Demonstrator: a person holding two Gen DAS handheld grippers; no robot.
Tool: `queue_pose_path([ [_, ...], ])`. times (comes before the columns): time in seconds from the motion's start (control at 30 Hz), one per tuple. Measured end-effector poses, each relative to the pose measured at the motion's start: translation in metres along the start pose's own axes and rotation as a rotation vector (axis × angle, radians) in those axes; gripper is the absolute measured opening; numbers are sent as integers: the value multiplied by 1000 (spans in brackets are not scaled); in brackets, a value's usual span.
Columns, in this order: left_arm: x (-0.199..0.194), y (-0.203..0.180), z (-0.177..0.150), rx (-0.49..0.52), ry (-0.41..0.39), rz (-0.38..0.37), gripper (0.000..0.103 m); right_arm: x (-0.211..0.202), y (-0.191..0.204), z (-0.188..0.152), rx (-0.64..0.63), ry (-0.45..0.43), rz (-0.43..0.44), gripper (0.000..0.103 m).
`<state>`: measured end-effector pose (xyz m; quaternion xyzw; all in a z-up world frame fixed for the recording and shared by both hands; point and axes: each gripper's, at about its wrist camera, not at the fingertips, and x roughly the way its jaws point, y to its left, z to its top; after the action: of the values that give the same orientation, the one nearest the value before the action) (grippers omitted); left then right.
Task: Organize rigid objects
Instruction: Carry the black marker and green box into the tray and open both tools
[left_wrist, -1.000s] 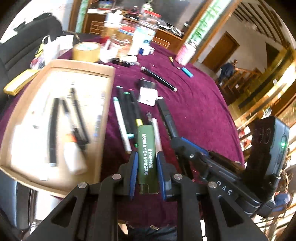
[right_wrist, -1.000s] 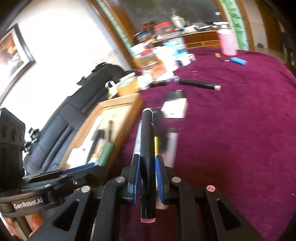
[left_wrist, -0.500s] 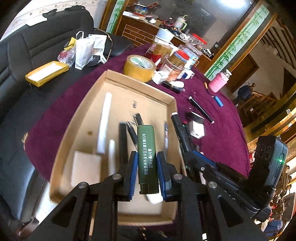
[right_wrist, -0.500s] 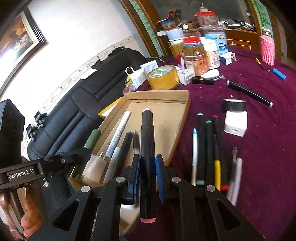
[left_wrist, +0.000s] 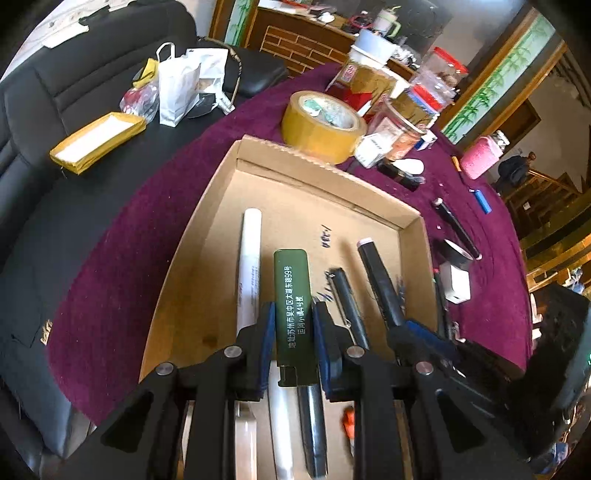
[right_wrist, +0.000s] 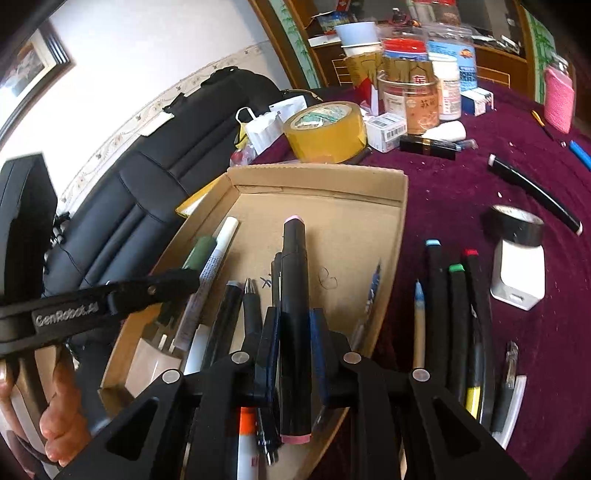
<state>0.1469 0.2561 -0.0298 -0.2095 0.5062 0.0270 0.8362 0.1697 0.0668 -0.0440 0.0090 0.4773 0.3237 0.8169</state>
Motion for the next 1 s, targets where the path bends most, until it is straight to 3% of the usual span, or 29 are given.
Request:
queue_pose_path([
  [0.57,30,6,8,15,41,70,20,25,3,10,-36,37,-54,18],
  [1.0,29,7,5,5,39,60,20,30,5,13,-67,52,-83,19],
])
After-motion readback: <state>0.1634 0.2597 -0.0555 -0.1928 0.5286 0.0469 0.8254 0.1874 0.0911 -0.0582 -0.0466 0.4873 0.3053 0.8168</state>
